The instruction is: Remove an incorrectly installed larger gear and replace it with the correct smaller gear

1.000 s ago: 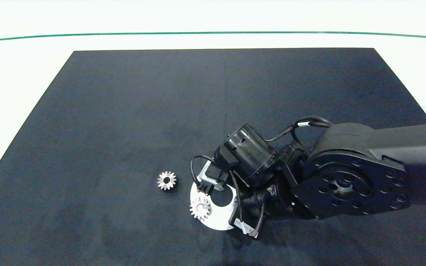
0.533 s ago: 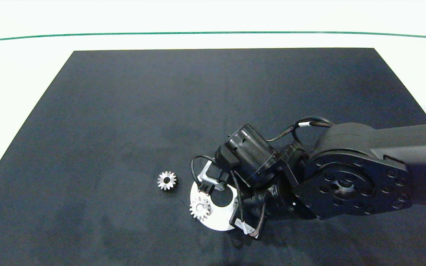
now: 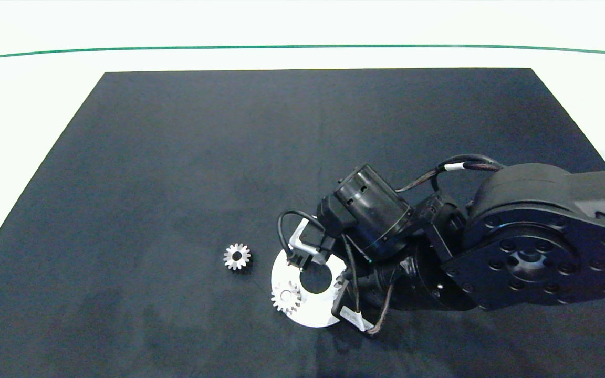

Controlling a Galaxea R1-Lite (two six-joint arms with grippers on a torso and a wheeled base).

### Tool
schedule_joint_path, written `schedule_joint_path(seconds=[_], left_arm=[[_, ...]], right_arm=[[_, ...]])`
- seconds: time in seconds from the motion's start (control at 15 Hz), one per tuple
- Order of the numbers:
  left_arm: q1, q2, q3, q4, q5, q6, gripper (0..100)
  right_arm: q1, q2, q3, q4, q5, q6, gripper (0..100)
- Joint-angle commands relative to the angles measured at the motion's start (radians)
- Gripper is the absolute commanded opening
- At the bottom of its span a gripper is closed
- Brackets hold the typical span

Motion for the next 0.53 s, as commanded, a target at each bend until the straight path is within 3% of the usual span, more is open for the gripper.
schedule_joint_path(seconds=[0.07,0.53], left_arm=[[0.0,-0.001,0.0,0.005,0.001,0.001,100],[0.0,-0.001,0.0,0.005,0.001,0.001,100]], right_arm=[[-0.003,-0.087,0.031,0.003,-0.002,-0.002,43],[-0.131,-0.194,0.151,0.0,0.005,0.02,43]])
